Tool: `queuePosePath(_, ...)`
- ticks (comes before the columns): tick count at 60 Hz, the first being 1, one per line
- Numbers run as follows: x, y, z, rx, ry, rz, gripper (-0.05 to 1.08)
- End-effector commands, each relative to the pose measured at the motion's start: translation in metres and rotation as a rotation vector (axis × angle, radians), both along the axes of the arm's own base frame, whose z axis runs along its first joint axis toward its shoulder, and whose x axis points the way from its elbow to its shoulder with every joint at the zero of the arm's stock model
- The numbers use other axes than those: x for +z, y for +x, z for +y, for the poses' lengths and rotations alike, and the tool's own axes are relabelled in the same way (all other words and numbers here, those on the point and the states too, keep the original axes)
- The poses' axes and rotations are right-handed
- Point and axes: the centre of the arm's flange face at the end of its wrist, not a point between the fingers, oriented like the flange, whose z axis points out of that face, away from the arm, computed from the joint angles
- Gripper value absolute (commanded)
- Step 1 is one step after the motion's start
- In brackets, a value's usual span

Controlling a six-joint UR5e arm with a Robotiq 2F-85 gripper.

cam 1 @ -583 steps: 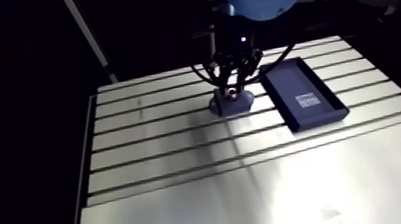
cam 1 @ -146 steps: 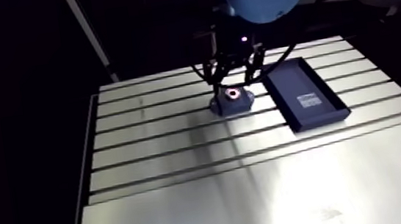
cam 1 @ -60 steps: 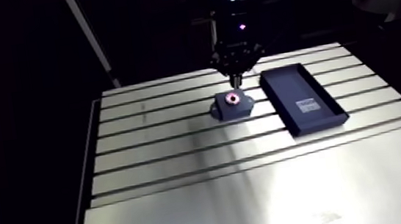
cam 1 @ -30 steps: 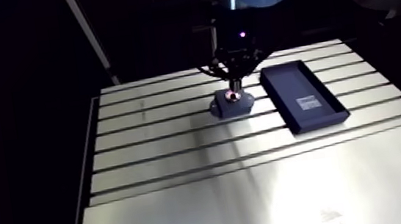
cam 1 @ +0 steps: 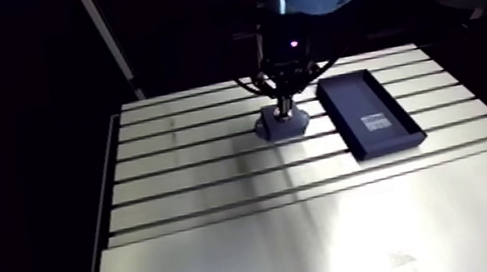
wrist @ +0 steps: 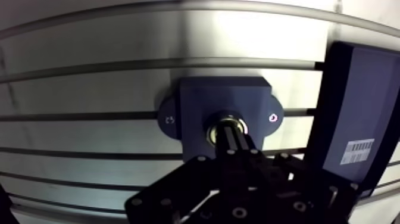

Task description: Pick up the bearing and press it into the housing until flush.

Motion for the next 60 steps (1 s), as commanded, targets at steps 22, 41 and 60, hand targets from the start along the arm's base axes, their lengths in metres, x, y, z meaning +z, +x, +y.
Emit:
queuePosePath(22,-0.0045,-0.0019,-0.0007,0.003,-0.006,0.009,0.89)
queuePosePath(41,-0.0045,-0.0019,-0.0007,0.006,-0.006,0.009,0.89)
queuePosePath(60,-0.0058,-0.0014,-0.0007,0.009,-0.007,0.007,0.89)
